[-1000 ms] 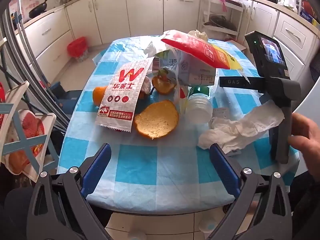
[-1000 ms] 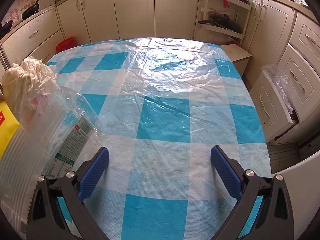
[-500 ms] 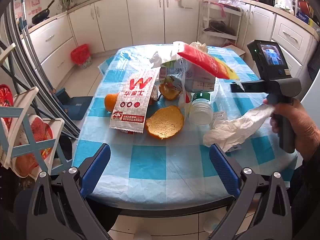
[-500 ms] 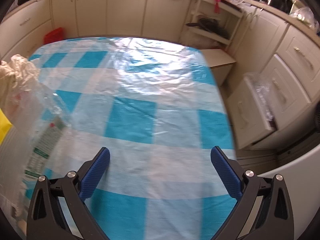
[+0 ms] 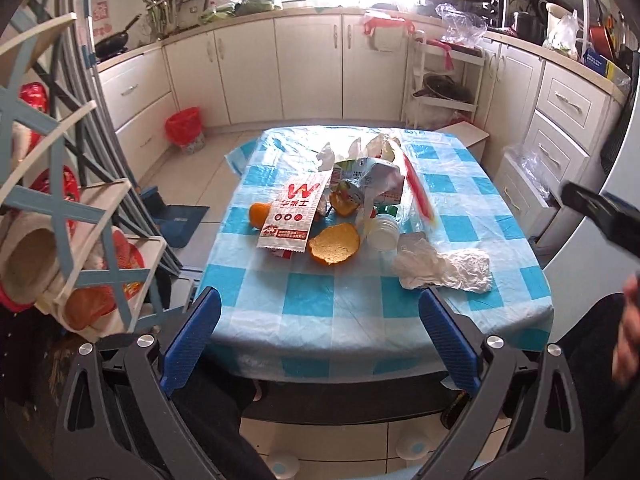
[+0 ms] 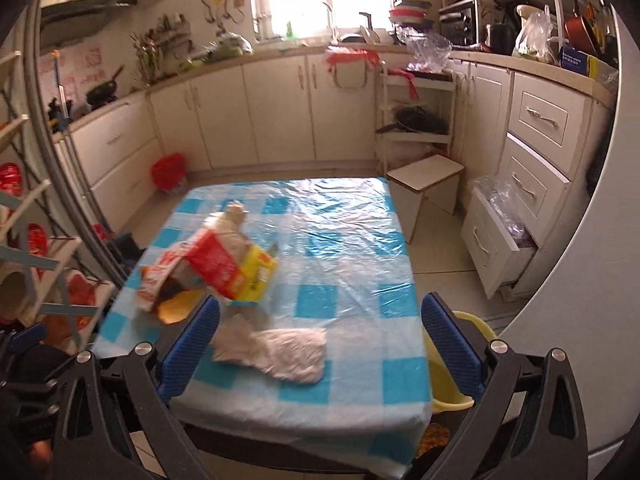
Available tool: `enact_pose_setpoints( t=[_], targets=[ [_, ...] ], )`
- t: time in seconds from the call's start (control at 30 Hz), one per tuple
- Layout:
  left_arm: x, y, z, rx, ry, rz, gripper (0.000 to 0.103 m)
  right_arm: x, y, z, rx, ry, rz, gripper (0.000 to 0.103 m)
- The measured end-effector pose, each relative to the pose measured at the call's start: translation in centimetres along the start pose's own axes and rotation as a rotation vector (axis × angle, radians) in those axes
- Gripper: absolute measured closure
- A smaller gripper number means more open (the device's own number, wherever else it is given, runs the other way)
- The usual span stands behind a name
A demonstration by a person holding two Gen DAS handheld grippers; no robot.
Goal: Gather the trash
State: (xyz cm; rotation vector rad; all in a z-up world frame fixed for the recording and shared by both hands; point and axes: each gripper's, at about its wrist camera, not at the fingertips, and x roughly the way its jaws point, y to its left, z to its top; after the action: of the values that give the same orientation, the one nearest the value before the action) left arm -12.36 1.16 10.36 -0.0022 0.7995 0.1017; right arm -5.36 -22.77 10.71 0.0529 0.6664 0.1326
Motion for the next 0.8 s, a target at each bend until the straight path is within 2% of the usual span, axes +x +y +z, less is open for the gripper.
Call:
enact_pose_setpoints(
  t=[0.1, 0.2, 0.27, 0.5, 0.8],
  targets=[
    [-2.3, -0.3, -0.7, -0.006, -0.024, 0.012, 0.008, -4.5, 1.7, -3.2, 0.025, -0.071, 0.017, 0.006],
    [-4.2, -0.8, -1.5, 0.005, -0.049, 0.014, 0.008, -7.0, 2.5, -6.5, 0.068, -0.049, 0.079, 0.006],
    [-5.4, -1.4, -2.0, 0.017, -0.072, 0.029, 0.008, -7.7, 3.1, -7.6, 0.046, -0.045, 0.079, 0.006],
    [-8.1, -2.0, -3.0, 0.028, -0.113, 0.045, 0.008, -10.2, 3.2, -7.7, 0.067, -0.130, 0.077, 0.006],
    [-8.5, -2.1, -3.0, 0.031, -0.119, 0.047, 0.008, -10.9, 2.7, -8.0, 0.069, -0.151, 0.099, 0.006]
  ],
)
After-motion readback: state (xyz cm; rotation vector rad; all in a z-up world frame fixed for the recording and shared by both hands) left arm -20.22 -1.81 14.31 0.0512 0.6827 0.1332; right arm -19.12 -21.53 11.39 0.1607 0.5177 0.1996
